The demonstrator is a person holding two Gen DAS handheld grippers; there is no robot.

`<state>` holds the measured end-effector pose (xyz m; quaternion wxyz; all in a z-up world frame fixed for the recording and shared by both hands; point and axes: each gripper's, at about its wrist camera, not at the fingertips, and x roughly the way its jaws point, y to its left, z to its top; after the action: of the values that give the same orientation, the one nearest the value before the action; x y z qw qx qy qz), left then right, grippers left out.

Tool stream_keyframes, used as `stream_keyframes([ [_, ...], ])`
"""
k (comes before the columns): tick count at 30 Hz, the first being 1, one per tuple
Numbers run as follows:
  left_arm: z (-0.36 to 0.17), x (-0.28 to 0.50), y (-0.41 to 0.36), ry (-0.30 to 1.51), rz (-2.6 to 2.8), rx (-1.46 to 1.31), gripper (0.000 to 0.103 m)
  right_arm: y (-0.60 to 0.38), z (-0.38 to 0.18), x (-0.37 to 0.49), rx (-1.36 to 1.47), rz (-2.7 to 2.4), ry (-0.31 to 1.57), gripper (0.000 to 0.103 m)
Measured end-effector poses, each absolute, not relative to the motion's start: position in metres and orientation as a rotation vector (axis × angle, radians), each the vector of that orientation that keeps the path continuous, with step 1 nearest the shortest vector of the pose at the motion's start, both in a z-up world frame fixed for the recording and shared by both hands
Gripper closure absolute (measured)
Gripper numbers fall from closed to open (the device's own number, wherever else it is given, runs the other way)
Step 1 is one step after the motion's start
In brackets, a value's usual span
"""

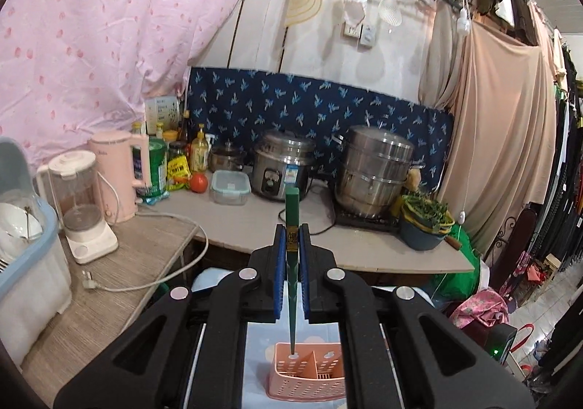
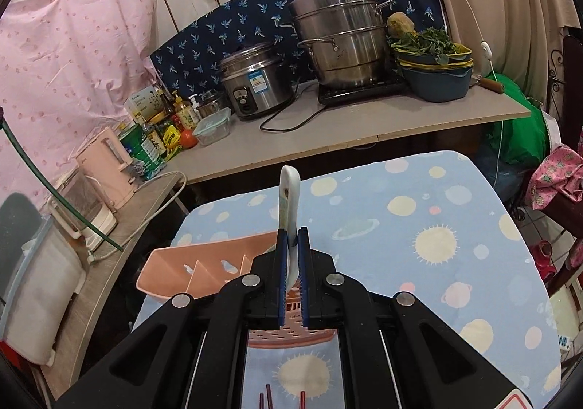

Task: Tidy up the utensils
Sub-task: 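Lift the spoon and green chopstick and carry both over the pink basket, then open the left tool to drop the chopstick in the basket while the right releases the spoon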

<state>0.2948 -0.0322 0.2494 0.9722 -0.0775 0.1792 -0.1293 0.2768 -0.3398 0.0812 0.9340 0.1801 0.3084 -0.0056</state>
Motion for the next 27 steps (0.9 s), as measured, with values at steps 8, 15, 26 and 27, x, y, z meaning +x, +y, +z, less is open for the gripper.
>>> stream_keyframes([
  [8,0.188,0.326,-0.046,0.481,-0.255,-0.141,0.096,-0.335,0.053,0.294,0.355,-0.006,0.685,0.097],
  [15,0.165,0.335,-0.042,0.517,-0.209,-0.136,0.092,-0.329,0.049,0.291,0.325,-0.025,0.678,0.092],
  [26,0.161,0.298,-0.024,0.488,-0.176,-0.11,0.05,-0.33,0.063,0.25,0.343,-0.008,0.662,0.089],
  [27,0.159,0.291,-0.023,0.492,-0.175,-0.105,0.049,-0.329,0.064,0.243,0.341,-0.004,0.662,0.086],
])
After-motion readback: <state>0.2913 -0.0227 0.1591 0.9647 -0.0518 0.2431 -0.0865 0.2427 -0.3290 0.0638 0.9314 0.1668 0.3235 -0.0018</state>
